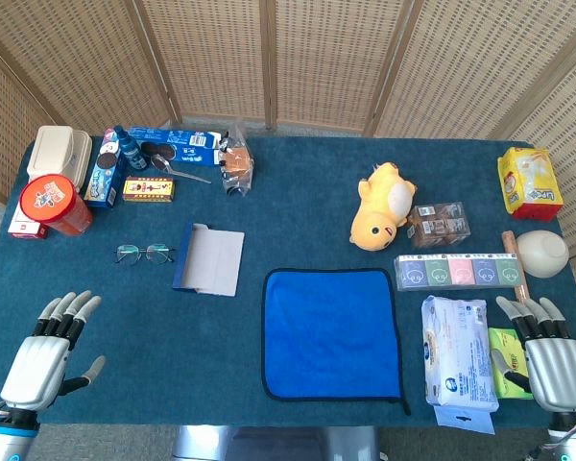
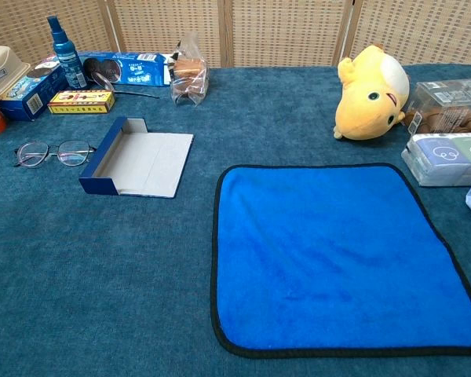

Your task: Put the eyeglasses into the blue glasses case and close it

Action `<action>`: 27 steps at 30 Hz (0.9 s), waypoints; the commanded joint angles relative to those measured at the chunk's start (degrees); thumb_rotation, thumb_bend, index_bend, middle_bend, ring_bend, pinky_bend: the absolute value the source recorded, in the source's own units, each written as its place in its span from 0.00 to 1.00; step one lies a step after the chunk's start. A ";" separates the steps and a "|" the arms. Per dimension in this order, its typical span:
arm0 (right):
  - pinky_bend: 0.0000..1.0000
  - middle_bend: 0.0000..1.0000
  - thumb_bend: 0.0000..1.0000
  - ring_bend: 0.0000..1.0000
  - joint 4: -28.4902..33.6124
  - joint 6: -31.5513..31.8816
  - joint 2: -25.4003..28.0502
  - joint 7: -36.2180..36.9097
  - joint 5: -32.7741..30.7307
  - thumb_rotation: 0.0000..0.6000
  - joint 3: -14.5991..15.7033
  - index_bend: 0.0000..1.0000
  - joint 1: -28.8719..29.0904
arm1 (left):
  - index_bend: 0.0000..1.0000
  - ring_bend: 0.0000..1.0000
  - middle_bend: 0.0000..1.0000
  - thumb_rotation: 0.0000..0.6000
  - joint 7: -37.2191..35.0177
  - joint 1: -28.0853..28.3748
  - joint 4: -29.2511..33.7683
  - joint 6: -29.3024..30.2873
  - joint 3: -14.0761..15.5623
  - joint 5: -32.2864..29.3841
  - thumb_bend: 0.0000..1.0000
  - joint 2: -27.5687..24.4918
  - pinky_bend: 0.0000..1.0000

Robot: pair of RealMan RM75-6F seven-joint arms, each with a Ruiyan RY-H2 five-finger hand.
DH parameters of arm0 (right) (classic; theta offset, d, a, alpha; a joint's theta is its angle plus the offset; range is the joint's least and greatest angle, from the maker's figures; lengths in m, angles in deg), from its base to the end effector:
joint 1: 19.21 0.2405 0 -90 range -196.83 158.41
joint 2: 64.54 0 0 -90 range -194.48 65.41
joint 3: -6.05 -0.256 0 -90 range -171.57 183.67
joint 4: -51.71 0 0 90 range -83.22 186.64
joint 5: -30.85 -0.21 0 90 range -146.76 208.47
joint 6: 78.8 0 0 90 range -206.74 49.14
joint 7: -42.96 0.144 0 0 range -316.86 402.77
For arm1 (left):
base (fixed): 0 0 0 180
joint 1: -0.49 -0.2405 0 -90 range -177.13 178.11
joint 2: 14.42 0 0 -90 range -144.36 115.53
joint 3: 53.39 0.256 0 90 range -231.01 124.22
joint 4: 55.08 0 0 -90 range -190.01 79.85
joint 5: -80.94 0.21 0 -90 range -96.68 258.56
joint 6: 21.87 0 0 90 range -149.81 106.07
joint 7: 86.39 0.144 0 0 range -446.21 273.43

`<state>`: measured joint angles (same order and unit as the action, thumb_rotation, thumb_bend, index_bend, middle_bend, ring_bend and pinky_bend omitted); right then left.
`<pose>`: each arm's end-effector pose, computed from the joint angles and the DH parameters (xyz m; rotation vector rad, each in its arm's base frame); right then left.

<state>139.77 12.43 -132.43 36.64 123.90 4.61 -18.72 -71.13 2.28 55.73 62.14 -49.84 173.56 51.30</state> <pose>-0.3118 -0.1516 0.1482 1.4331 -0.7502 0.8744 -0.2397 0.1375 0.1130 -1.5109 -1.0335 -0.9340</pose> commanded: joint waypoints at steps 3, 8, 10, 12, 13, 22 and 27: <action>0.14 0.24 0.31 0.18 0.07 -0.28 -0.13 -0.19 -0.35 0.95 -0.18 0.16 0.17 | 0.03 0.01 0.08 0.94 0.11 0.34 0.00 -0.71 -0.13 -0.61 0.28 0.13 0.04; 0.14 0.24 0.31 0.18 0.12 0.00 -0.07 -0.23 -0.17 0.94 -0.21 0.16 0.16 | 0.03 0.01 0.08 0.94 0.30 0.69 0.25 -1.00 -0.37 -0.79 0.28 0.11 0.04; 0.14 0.24 0.31 0.18 0.13 0.19 -0.04 -0.18 -0.15 0.95 -0.21 0.16 0.07 | 0.03 0.01 0.08 0.94 0.40 0.75 0.40 -0.99 -0.40 -0.74 0.28 0.04 0.04; 0.14 0.24 0.31 0.18 0.10 0.34 -0.02 -0.02 -0.27 0.95 -0.18 0.16 -0.09 | 0.03 0.01 0.08 0.94 0.52 0.85 0.55 -1.10 -0.38 -0.69 0.28 -0.09 0.04; 0.14 0.24 0.31 0.18 0.06 0.40 -0.03 0.04 -0.30 0.94 -0.17 0.16 -0.14 | 0.03 0.01 0.08 0.95 0.57 0.88 0.58 -1.15 -0.37 -0.70 0.28 -0.14 0.04; 0.14 0.24 0.31 0.18 0.06 1.02 0.32 0.10 -0.52 0.95 -0.13 0.16 -0.66 | 0.02 0.01 0.07 0.94 0.66 2.33 1.21 -4.18 -0.67 -3.24 0.28 -1.47 0.06; 0.14 0.24 0.31 0.18 -0.15 1.07 0.13 0.39 -0.75 0.95 -0.25 0.16 -0.72 | 0.02 0.01 0.07 0.94 -0.32 4.72 1.65 -7.81 -2.26 -6.98 0.28 -3.69 0.06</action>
<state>139.63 13.50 -132.28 37.01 123.17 4.37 -19.45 -70.94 5.99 57.25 55.58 -51.30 167.83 48.47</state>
